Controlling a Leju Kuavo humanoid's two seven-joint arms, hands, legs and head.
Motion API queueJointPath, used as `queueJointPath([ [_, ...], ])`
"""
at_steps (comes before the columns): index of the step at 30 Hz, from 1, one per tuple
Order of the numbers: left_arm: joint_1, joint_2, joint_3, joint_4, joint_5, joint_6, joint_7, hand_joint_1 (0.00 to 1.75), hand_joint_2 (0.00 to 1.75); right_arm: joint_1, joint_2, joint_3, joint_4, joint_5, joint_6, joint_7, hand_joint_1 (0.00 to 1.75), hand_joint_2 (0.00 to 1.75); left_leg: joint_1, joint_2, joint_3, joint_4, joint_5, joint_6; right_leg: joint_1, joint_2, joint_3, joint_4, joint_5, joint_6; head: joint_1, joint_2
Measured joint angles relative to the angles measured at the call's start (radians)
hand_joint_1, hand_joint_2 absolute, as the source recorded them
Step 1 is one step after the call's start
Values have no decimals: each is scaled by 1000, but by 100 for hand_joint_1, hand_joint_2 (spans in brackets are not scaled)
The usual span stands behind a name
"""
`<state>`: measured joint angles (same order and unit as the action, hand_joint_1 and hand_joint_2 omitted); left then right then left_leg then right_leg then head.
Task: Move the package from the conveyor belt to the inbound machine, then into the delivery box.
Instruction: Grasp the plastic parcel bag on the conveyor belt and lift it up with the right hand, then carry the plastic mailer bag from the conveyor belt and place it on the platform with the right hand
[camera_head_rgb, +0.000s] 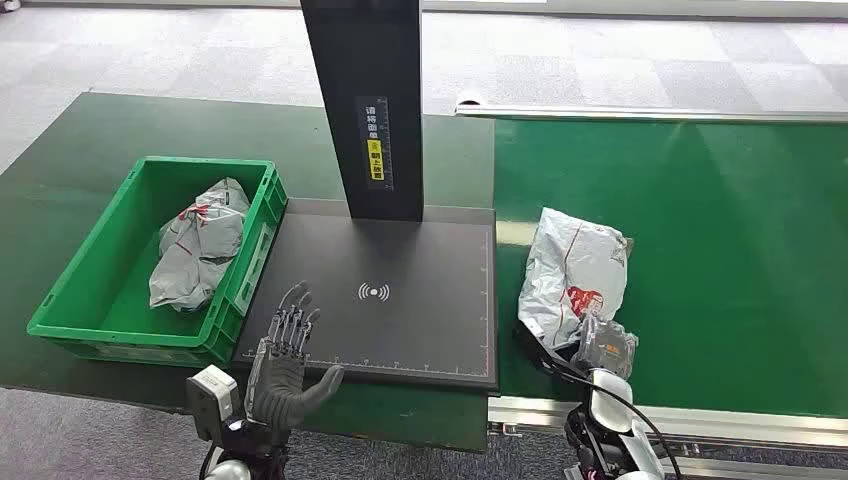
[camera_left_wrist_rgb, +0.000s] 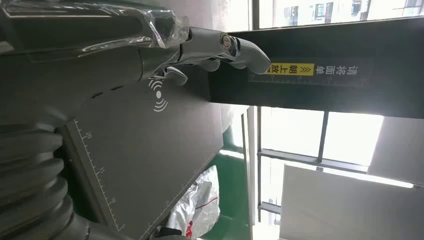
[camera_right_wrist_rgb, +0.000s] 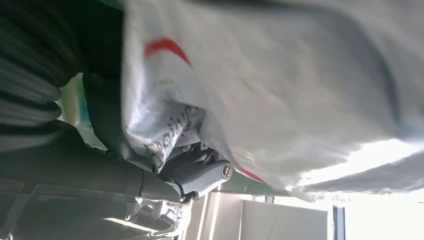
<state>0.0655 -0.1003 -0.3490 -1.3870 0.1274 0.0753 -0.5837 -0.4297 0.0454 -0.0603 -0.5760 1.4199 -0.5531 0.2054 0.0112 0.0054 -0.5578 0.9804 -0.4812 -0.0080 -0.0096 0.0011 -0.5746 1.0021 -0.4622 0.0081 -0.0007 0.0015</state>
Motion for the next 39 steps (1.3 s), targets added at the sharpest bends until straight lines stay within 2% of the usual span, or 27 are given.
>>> queueJointPath([
  [6,4,3,5,-17,0,15,-5,0,175,-5,1,-10,-84,-102,-83,-143,175,175,0,-1,-2,0,0,0,0,0,-1,0,0,0,0,0],
  [15,7,5,15,-33,-2,19,-9,0,175,9,4,-10,-215,-124,-74,-151,175,175,0,-1,-2,0,0,0,0,0,-3,0,0,0,0,0],
  [18,7,5,18,-35,-7,31,-12,0,175,20,9,-9,-254,-169,-105,-211,175,175,0,-1,-3,0,0,0,0,0,-3,0,0,0,0,0],
  [21,10,6,31,-44,-21,60,-21,0,175,52,23,15,-388,-237,-131,-296,175,175,0,0,-4,0,0,0,0,0,-4,0,0,0,0,0],
  [23,16,7,46,-57,-32,83,-30,0,175,78,29,57,-522,-276,-130,-309,175,175,0,0,-4,0,0,0,0,0,-4,0,0,0,0,0],
  [26,32,12,76,-86,-48,108,-48,0,175,112,28,139,-711,-367,-82,-314,175,175,0,0,-4,0,0,-1,0,0,-4,1,-1,-1,0,0],
  [30,36,22,118,-117,-58,119,-63,0,175,115,21,261,-851,-524,61,-332,175,175,0,1,-4,0,-1,-1,1,0,-5,1,-1,-1,0,0],
  [35,-7,29,158,-121,-61,122,-66,0,175,47,26,404,-859,-720,255,-364,175,175,0,0,-4,0,1,-1,1,0,-4,1,0,-1,0,0],
  [39,-34,34,172,-121,-60,125,-67,0,175,-8,42,493,-819,-820,327,-383,175,175,0,0,-4,0,1,-1,1,0,-4,1,0,-1,0,0],
])
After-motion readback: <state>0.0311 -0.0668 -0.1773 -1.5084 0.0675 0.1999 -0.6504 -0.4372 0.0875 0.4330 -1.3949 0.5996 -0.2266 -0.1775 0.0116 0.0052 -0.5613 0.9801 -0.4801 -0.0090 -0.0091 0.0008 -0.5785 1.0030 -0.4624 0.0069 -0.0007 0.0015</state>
